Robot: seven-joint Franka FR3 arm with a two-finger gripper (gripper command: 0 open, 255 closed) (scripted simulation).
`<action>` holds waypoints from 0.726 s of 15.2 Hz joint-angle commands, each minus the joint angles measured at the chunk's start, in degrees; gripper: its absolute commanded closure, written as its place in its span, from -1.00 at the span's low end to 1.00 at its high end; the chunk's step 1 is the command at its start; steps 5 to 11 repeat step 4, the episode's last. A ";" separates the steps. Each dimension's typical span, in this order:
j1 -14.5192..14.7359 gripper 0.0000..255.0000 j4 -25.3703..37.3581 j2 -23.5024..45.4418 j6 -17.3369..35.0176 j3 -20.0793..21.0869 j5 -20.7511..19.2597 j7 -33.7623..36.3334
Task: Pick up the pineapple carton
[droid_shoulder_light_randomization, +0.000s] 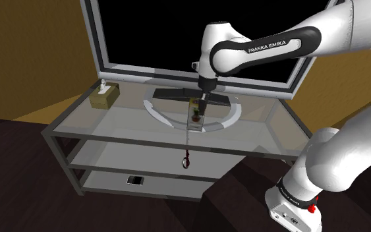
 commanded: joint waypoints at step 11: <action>-0.03 1.00 1.91 -0.67 -2.56 -0.08 0.00 -0.08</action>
